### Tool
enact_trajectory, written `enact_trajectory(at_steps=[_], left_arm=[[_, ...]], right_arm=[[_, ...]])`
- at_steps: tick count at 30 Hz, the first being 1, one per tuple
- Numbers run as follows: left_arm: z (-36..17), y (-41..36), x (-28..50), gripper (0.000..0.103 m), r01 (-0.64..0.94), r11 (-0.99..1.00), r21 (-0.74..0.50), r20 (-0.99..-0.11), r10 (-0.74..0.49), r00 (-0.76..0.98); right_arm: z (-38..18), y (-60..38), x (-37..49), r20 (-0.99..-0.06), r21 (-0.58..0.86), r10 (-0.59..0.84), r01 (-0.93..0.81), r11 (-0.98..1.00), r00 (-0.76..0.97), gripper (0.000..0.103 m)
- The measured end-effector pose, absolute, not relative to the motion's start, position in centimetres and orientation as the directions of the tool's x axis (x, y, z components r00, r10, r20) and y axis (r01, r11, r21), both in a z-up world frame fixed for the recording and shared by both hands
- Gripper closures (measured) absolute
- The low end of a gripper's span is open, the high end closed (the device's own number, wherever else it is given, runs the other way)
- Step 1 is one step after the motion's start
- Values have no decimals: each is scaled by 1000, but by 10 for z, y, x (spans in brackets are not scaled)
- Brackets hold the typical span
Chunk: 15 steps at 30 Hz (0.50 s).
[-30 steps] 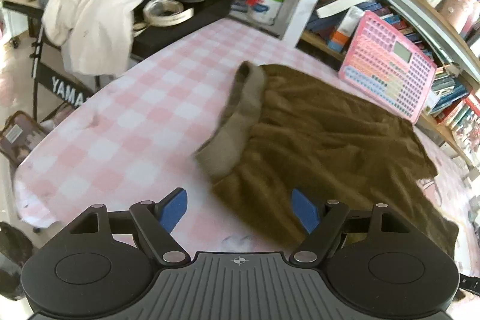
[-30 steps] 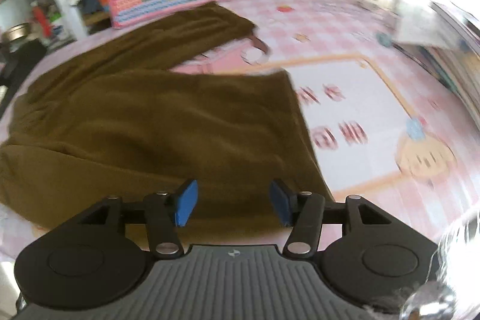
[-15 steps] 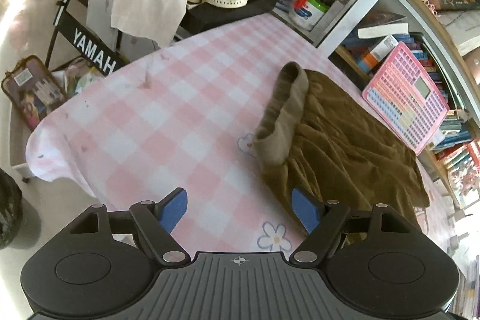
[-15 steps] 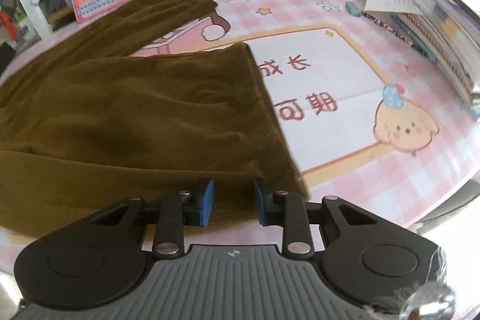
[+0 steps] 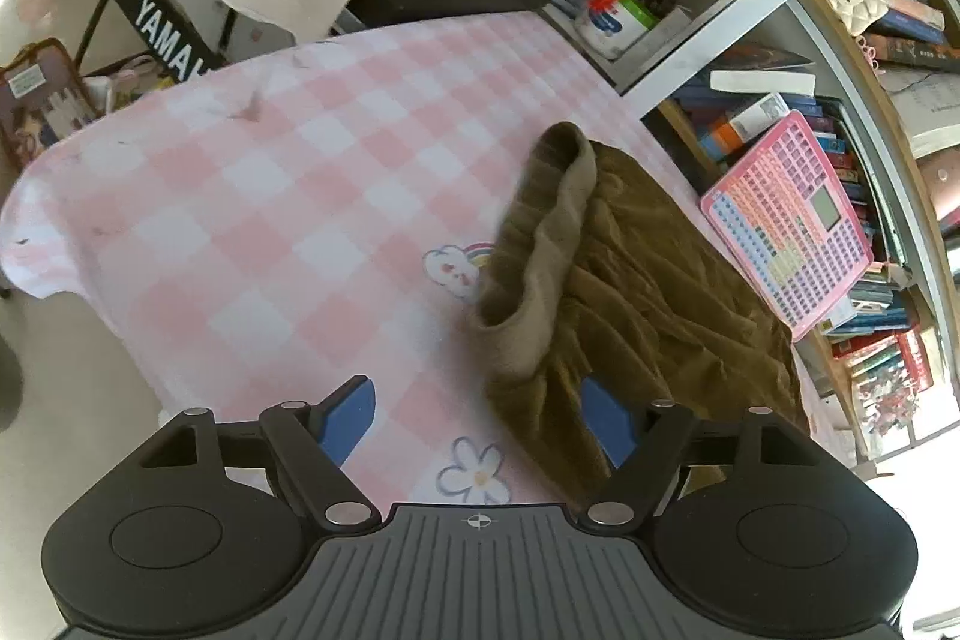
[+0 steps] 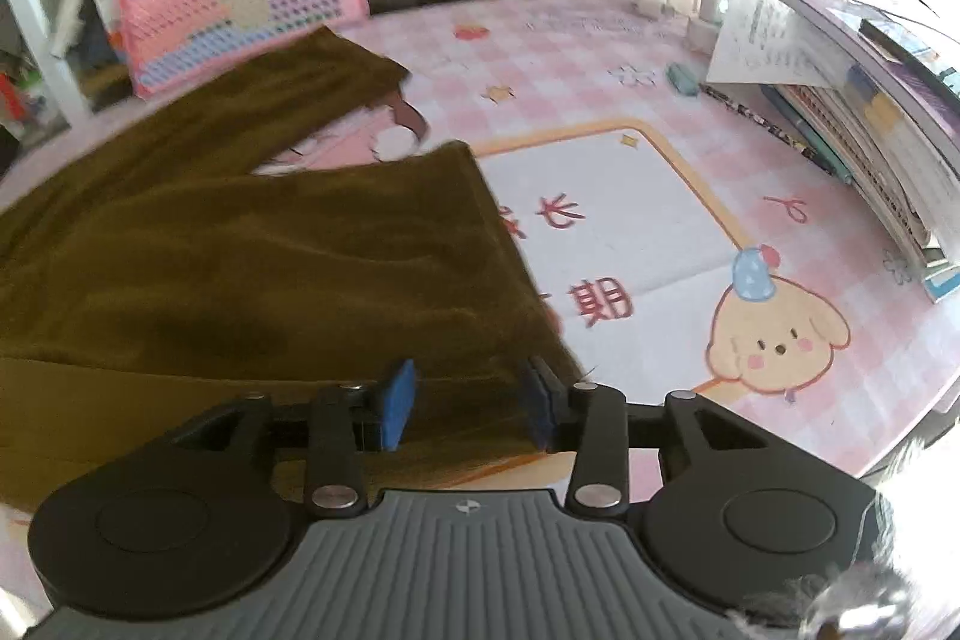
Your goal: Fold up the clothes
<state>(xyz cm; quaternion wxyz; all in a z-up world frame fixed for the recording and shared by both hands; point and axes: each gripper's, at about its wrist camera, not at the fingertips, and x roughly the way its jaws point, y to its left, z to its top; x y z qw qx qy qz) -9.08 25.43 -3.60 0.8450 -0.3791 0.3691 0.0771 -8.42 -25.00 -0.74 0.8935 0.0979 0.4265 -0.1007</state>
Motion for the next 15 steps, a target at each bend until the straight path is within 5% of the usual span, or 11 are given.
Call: enact_trajectory(at_steps=[3, 7, 12, 15], left_arm=[[-41, 253, -83, 46, -415, 676, -609, -674, -165, 721], [-55, 259, -68, 86, -451, 609, -653, -669, -186, 719], [-24, 241, -72, 93, -324, 756, -569, -585, -95, 806], [-32, 246, -64, 93, -362, 780, -510, -649, -73, 758]], right_arm=[[-7, -241, -96, -776, 103, -91, 267, 958, 624, 60], [-15, -234, -104, -791, 92, -99, 276, 957, 604, 57], [-22, -238, -110, -804, 74, -121, 301, 951, 582, 58], [-21, -240, -112, -800, 95, -108, 302, 949, 591, 58]])
